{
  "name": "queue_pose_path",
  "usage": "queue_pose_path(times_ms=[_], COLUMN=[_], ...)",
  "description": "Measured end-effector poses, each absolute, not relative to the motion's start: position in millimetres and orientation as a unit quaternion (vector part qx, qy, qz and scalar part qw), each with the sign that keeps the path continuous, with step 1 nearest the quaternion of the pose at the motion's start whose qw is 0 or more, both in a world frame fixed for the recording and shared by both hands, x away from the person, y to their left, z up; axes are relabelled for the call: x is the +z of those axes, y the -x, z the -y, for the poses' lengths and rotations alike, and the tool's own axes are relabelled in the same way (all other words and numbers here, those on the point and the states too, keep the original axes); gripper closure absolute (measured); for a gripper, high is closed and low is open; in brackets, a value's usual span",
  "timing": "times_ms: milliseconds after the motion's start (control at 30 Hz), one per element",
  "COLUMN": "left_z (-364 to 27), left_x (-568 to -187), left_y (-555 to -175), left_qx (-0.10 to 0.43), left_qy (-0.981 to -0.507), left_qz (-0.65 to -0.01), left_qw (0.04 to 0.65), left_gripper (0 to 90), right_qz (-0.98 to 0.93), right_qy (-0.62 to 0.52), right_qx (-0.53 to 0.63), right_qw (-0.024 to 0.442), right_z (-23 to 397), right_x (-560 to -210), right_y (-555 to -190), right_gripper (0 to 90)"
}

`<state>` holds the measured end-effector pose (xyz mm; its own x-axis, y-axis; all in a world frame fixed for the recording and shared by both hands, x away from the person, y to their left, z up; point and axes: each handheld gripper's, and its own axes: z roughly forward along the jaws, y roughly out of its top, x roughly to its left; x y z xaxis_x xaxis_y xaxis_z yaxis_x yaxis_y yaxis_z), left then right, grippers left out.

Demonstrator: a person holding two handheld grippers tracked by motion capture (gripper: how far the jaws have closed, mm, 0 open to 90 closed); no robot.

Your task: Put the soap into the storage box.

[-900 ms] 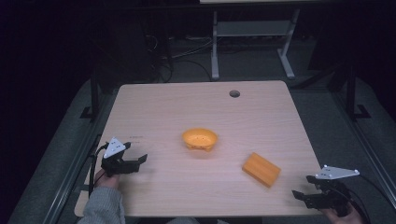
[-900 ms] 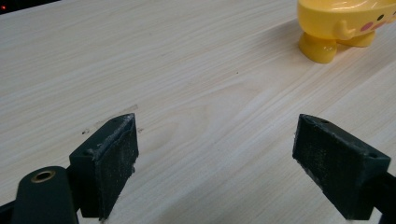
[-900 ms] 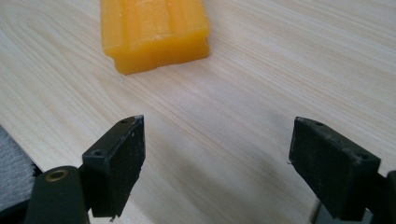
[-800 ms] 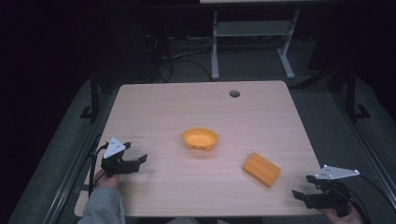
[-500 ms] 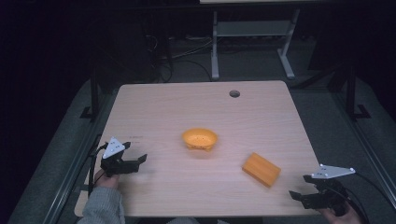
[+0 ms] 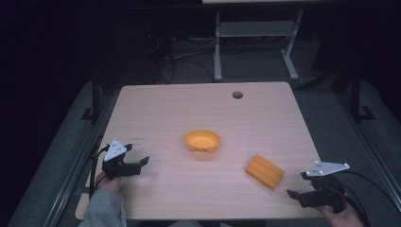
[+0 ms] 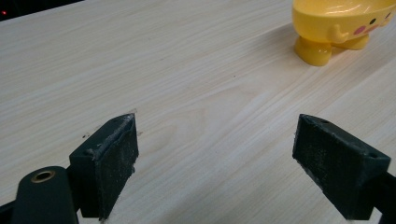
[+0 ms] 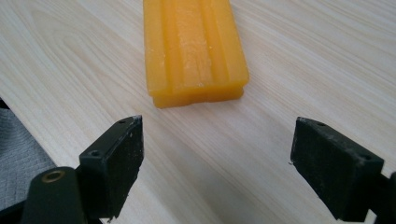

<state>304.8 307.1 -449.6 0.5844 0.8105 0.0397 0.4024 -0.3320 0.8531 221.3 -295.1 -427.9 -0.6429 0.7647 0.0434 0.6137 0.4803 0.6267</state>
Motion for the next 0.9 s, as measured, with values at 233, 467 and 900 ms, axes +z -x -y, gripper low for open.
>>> queue_pose_path(times_ms=[233,467,900], left_z=[-306.4,-306.5,-306.7], left_x=[-450.2,-450.5,-450.2], left_y=[-304.9,-305.2,-305.2], left_qx=[0.238,0.238,0.238], left_qy=[-0.779,-0.782,-0.779], left_qz=[-0.388,-0.387,-0.389], left_qw=[0.430,0.426,0.431], left_gripper=[13.8,13.8,13.8], right_qz=[-0.860,-0.867,-0.875], right_qy=[-0.394,-0.385,-0.376], right_qx=[0.301,0.291,0.285], right_qw=[0.123,0.121,0.105], right_z=[288.5,280.9,266.3], right_x=[-424.4,-421.3,-419.6], right_y=[-226.6,-232.1,-245.3], right_gripper=[16.8,16.9,15.9])
